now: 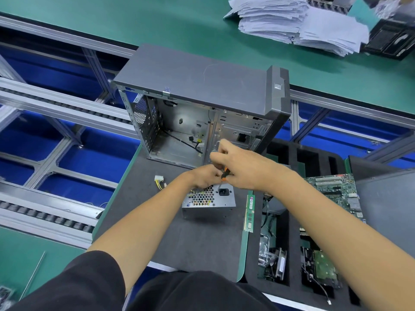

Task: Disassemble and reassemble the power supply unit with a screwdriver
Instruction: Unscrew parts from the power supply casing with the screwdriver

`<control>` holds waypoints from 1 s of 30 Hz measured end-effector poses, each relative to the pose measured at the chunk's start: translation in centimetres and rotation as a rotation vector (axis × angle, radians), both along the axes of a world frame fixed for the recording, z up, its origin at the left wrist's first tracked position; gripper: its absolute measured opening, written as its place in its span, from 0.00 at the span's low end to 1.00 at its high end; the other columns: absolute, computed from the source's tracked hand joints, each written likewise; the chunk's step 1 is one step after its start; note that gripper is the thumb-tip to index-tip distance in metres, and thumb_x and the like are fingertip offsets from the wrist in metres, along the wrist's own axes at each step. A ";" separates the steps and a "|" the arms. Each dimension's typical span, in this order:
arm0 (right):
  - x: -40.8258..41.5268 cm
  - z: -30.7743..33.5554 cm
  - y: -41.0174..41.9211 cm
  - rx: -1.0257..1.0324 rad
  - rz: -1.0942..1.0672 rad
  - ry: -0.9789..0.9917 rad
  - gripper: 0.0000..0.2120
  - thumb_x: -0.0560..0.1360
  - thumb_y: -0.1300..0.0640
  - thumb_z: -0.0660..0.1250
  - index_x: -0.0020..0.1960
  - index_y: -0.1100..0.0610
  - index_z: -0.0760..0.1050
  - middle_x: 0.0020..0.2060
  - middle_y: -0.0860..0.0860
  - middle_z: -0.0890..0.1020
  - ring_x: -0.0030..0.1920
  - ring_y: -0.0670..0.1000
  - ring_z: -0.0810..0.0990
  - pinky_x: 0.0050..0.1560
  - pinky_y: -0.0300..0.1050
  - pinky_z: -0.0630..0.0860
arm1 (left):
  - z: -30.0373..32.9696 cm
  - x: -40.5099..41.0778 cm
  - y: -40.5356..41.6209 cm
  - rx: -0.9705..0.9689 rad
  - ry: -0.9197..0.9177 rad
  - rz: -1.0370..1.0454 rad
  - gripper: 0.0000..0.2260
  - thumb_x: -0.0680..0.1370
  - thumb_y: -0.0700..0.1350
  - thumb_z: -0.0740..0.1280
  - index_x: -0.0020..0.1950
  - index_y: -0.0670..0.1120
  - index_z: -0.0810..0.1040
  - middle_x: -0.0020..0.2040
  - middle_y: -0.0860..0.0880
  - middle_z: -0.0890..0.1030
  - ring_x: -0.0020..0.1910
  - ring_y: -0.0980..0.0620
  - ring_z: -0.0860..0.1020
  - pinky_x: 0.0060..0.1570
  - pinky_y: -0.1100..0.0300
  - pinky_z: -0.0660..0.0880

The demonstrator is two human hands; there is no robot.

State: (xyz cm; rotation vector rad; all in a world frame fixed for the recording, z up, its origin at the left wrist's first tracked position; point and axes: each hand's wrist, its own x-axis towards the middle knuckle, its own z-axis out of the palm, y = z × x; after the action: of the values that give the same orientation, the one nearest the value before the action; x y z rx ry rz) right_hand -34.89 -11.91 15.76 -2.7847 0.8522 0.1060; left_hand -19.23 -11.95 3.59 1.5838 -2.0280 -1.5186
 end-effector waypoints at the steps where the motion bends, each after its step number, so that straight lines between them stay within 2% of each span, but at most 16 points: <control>1: 0.1 0.1 -0.1 0.033 0.024 -0.012 0.15 0.71 0.64 0.65 0.47 0.47 0.63 0.45 0.47 0.65 0.35 0.50 0.71 0.28 0.49 0.68 | -0.1 0.0 0.0 -0.006 0.008 0.003 0.16 0.83 0.44 0.65 0.36 0.41 0.68 0.26 0.55 0.65 0.25 0.58 0.62 0.27 0.64 0.61; 3: 0.3 0.3 -0.2 0.048 0.079 -0.009 0.17 0.72 0.64 0.64 0.46 0.46 0.60 0.43 0.46 0.67 0.36 0.51 0.72 0.29 0.47 0.65 | -0.2 -0.1 0.0 -0.037 0.000 0.006 0.18 0.83 0.45 0.65 0.34 0.44 0.68 0.26 0.57 0.69 0.26 0.60 0.66 0.29 0.65 0.65; 4: 0.4 0.4 -0.3 -0.002 0.095 0.005 0.17 0.73 0.62 0.66 0.46 0.45 0.59 0.41 0.46 0.68 0.36 0.51 0.72 0.29 0.47 0.64 | -0.2 -0.1 0.0 -0.042 -0.020 -0.002 0.17 0.83 0.46 0.65 0.37 0.41 0.73 0.31 0.53 0.73 0.31 0.58 0.69 0.33 0.61 0.68; 6: 0.6 0.4 -0.5 -0.172 0.088 0.060 0.18 0.75 0.55 0.67 0.46 0.46 0.56 0.37 0.45 0.71 0.33 0.51 0.73 0.27 0.44 0.59 | -0.5 -0.1 0.0 -0.032 -0.038 -0.008 0.17 0.83 0.50 0.65 0.50 0.35 0.79 0.42 0.41 0.78 0.42 0.51 0.71 0.44 0.53 0.73; 9: 0.7 0.1 -0.2 -0.198 0.056 0.057 0.14 0.77 0.53 0.65 0.48 0.46 0.57 0.40 0.45 0.68 0.32 0.50 0.71 0.26 0.45 0.59 | -0.5 0.1 -0.2 -0.045 -0.054 -0.018 0.12 0.83 0.46 0.64 0.53 0.37 0.77 0.52 0.35 0.81 0.48 0.49 0.72 0.54 0.50 0.75; 11: 0.9 0.3 0.0 0.000 0.044 -0.024 0.15 0.73 0.61 0.64 0.50 0.47 0.62 0.44 0.45 0.65 0.35 0.45 0.70 0.28 0.44 0.63 | -0.8 0.2 -0.2 -0.069 -0.073 -0.037 0.09 0.83 0.44 0.64 0.50 0.38 0.74 0.45 0.37 0.77 0.46 0.48 0.71 0.50 0.51 0.75; 13: 1.1 0.9 -0.2 0.145 0.042 -0.062 0.17 0.70 0.66 0.63 0.49 0.46 0.63 0.44 0.44 0.70 0.42 0.44 0.70 0.32 0.44 0.65 | -0.6 0.1 -0.1 -0.065 -0.075 -0.015 0.13 0.83 0.46 0.64 0.49 0.35 0.72 0.40 0.41 0.75 0.41 0.45 0.72 0.41 0.59 0.73; 14: 1.2 1.0 -0.3 0.124 0.058 -0.049 0.16 0.71 0.66 0.63 0.49 0.47 0.64 0.42 0.44 0.72 0.44 0.45 0.70 0.34 0.45 0.67 | -0.7 0.1 -0.1 -0.050 -0.065 -0.008 0.16 0.83 0.48 0.65 0.52 0.34 0.74 0.44 0.39 0.78 0.44 0.42 0.76 0.45 0.59 0.75; 15: 1.3 1.0 -0.5 0.036 0.077 -0.012 0.14 0.73 0.63 0.64 0.50 0.49 0.64 0.41 0.45 0.72 0.44 0.48 0.71 0.35 0.47 0.69 | -0.7 0.1 -0.2 -0.038 -0.055 -0.014 0.18 0.83 0.51 0.65 0.57 0.34 0.77 0.51 0.37 0.81 0.52 0.40 0.78 0.54 0.55 0.77; 17: 1.5 0.8 -0.9 -0.120 0.081 0.063 0.11 0.77 0.57 0.65 0.55 0.51 0.65 0.41 0.47 0.72 0.40 0.53 0.74 0.35 0.51 0.72 | -0.3 0.0 -0.1 -0.017 -0.035 -0.032 0.21 0.83 0.54 0.65 0.64 0.37 0.78 0.62 0.35 0.80 0.63 0.38 0.77 0.65 0.47 0.74; 19: 1.6 0.5 -0.7 -0.090 0.071 0.062 0.10 0.78 0.57 0.64 0.57 0.51 0.66 0.45 0.48 0.69 0.36 0.52 0.73 0.33 0.51 0.72 | -0.4 0.0 -0.1 -0.025 -0.049 -0.019 0.19 0.83 0.51 0.65 0.67 0.37 0.76 0.61 0.35 0.80 0.60 0.38 0.77 0.62 0.47 0.75; 21: 1.8 0.7 -0.4 0.036 0.080 0.000 0.14 0.73 0.63 0.65 0.53 0.50 0.65 0.47 0.48 0.65 0.36 0.48 0.70 0.31 0.48 0.69 | -0.8 0.0 -0.1 -0.033 -0.091 -0.007 0.19 0.83 0.49 0.64 0.65 0.34 0.75 0.55 0.35 0.79 0.51 0.41 0.77 0.51 0.53 0.75; 22: 1.9 0.9 -0.4 0.063 0.097 -0.002 0.16 0.71 0.65 0.65 0.52 0.49 0.65 0.47 0.47 0.66 0.38 0.48 0.70 0.31 0.49 0.69 | -0.7 0.0 -0.1 -0.047 -0.101 -0.007 0.19 0.83 0.50 0.64 0.64 0.34 0.75 0.55 0.35 0.79 0.51 0.42 0.77 0.48 0.54 0.74; 25: 1.9 1.1 -0.9 -0.074 0.104 0.071 0.14 0.73 0.61 0.64 0.52 0.49 0.63 0.39 0.45 0.71 0.38 0.52 0.72 0.30 0.49 0.66 | -0.6 0.1 0.0 -0.031 -0.051 0.008 0.22 0.83 0.55 0.65 0.66 0.38 0.77 0.61 0.39 0.80 0.61 0.40 0.77 0.61 0.51 0.74; 27: 1.7 1.0 -1.3 -0.184 0.102 0.126 0.10 0.76 0.54 0.63 0.51 0.48 0.61 0.37 0.46 0.71 0.34 0.53 0.72 0.29 0.46 0.60 | -0.6 0.1 0.0 -0.033 -0.049 0.011 0.23 0.82 0.57 0.65 0.67 0.39 0.76 0.62 0.40 0.80 0.62 0.40 0.77 0.61 0.49 0.75; 30: 2.0 1.1 -1.0 -0.030 0.126 0.084 0.11 0.73 0.60 0.64 0.50 0.48 0.64 0.45 0.46 0.67 0.38 0.49 0.69 0.32 0.47 0.64 | -1.0 0.1 -0.1 -0.054 -0.100 0.006 0.16 0.83 0.54 0.64 0.58 0.40 0.75 0.48 0.44 0.78 0.50 0.43 0.75 0.40 0.58 0.72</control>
State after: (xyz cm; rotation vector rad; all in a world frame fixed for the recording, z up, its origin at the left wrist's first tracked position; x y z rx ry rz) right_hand -32.92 -12.88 16.91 -2.8788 0.7009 0.2342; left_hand -19.09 -12.00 2.56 1.6755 -2.0949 -1.3962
